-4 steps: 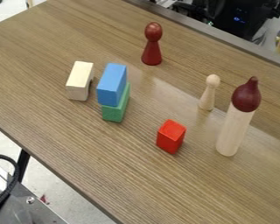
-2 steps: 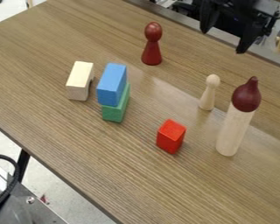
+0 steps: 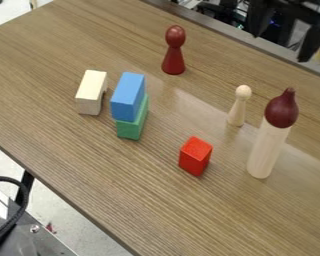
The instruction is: Put the cone block on the center of the table
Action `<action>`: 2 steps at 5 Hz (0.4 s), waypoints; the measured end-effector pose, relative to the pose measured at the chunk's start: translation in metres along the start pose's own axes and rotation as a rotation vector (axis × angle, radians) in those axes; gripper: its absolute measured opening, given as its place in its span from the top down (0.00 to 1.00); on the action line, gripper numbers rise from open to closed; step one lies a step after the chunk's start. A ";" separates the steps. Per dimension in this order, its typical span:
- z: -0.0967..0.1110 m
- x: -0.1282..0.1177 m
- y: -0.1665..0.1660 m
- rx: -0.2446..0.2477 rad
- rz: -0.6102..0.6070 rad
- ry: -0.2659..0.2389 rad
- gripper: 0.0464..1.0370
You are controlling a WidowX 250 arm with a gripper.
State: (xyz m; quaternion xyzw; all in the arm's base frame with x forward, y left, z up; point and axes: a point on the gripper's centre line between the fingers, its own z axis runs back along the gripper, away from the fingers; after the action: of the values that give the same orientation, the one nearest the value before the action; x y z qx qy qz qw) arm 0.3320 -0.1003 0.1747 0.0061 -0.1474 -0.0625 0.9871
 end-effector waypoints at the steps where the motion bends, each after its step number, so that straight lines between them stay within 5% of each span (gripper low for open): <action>1: 0.014 -0.010 -0.022 -0.060 -0.044 -0.020 0.04; 2: 0.013 -0.021 -0.033 -0.077 -0.081 -0.001 0.04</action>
State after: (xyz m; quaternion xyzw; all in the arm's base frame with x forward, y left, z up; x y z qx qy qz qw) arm 0.3041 -0.1305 0.1794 -0.0258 -0.1452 -0.1082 0.9831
